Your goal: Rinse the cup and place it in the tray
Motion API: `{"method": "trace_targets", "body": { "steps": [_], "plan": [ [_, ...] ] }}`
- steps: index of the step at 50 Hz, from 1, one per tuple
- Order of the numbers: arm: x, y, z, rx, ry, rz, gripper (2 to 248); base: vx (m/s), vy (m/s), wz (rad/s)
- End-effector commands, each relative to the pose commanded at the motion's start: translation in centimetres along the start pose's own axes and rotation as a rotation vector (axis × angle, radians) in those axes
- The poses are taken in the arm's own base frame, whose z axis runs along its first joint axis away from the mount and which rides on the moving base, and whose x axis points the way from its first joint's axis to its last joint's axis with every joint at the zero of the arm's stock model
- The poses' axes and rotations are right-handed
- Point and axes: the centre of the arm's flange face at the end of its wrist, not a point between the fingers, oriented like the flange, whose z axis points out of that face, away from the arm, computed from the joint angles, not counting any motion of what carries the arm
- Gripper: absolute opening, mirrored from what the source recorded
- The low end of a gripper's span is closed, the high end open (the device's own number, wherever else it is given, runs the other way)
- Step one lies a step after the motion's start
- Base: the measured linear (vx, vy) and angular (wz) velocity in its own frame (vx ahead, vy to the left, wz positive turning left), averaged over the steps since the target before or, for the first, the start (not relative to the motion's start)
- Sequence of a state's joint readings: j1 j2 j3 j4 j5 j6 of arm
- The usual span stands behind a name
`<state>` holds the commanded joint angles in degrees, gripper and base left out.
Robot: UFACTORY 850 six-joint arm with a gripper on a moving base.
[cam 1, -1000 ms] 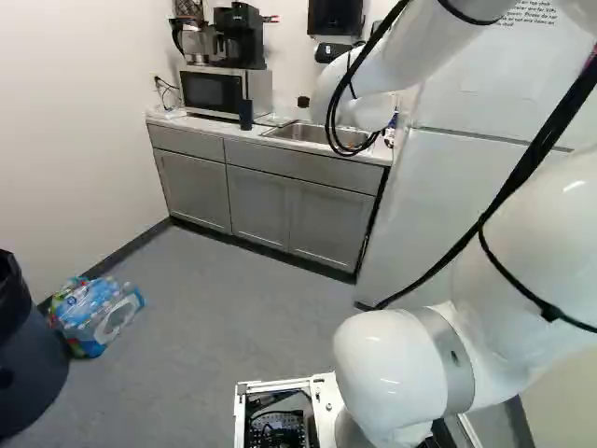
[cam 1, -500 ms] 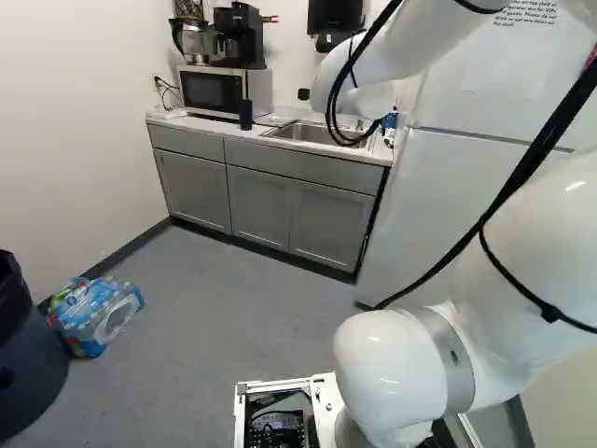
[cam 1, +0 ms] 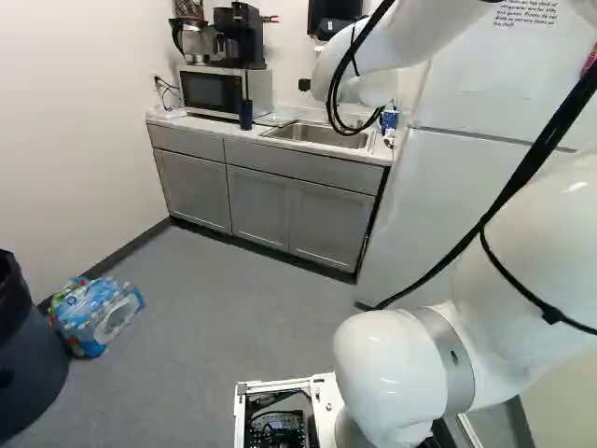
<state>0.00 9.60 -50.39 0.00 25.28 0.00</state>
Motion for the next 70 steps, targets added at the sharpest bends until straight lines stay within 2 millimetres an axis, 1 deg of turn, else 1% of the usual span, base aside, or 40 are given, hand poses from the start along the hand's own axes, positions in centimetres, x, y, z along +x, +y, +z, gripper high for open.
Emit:
{"method": "trace_targets", "body": {
  "steps": [57, 70],
  "plan": [
    [5.3, 0.0, 0.1, 0.0, 0.002, 0.0, 247, 0.0, 0.0, 0.0],
    [5.3, 0.0, 0.1, 0.0, 0.002, 0.0, 247, 0.0, 0.0, 0.0]
  ]
}}
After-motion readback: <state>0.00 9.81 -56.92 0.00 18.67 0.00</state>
